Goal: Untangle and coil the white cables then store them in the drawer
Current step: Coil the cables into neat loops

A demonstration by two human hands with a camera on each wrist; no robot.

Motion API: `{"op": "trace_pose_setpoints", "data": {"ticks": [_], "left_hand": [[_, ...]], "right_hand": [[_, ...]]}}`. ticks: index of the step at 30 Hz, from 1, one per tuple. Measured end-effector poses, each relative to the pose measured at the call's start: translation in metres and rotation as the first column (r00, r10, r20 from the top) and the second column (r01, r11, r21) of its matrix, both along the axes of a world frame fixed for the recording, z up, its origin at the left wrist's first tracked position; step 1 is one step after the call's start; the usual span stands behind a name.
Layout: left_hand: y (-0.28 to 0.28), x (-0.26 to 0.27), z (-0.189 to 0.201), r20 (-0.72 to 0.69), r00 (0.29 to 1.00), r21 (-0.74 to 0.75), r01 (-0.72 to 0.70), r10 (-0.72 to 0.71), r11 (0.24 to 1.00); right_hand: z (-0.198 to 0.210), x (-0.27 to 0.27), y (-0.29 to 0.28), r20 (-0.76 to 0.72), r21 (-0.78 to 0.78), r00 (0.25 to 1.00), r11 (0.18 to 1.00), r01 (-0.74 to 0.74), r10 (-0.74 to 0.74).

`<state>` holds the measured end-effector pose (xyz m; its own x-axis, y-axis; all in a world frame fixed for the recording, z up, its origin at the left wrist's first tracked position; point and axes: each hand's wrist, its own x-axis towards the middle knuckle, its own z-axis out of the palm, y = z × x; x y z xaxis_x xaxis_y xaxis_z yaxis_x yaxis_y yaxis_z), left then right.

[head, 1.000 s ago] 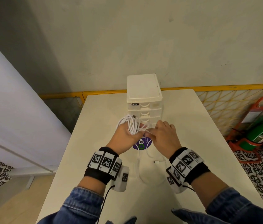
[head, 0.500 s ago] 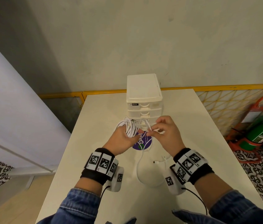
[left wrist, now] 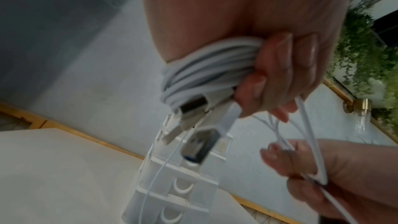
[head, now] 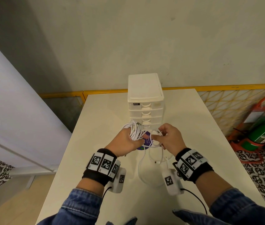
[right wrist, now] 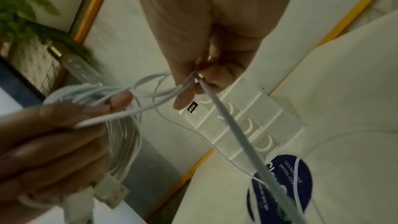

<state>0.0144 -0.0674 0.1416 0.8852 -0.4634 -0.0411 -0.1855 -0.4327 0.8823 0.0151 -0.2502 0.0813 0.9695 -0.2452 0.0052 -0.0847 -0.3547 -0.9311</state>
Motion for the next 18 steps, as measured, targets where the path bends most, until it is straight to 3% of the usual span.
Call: {"op": "trace_pose_setpoints", "data": {"ticks": [3, 6, 10, 14, 16, 18], "left_hand": [[-0.002, 0.004, -0.006, 0.035, 0.999, 0.038, -0.012, 0.011, 0.999], [0.007, 0.017, -0.011, 0.068, 0.976, 0.021, -0.210, 0.208, 0.978], [0.030, 0.034, -0.010, 0.027, 0.862, -0.063, -0.505, 0.507, 0.861], [0.056, 0.042, -0.010, 0.001, 0.757, -0.089, -0.651, 0.654, 0.754], [0.064, 0.044, -0.010, 0.021, 0.773, -0.064, -0.632, 0.634, 0.772], [0.061, 0.042, -0.009, 0.066, 0.844, 0.028, -0.535, 0.533, 0.844]], "right_hand": [[-0.004, 0.000, -0.001, 0.002, -0.152, 1.000, 0.988, 0.029, -0.029], [-0.001, -0.003, -0.004, -0.023, -0.130, 0.999, 0.991, -0.035, 0.032], [0.006, -0.006, -0.013, 0.013, -0.101, 0.994, 0.989, -0.110, 0.112], [-0.004, -0.002, -0.038, -0.017, -0.302, 0.998, 0.952, 0.046, -0.053], [-0.012, -0.001, -0.051, -0.131, -0.439, 0.987, 0.898, 0.025, -0.092], [-0.022, 0.002, -0.053, -0.195, -0.564, 0.975, 0.825, -0.025, -0.104]]}}
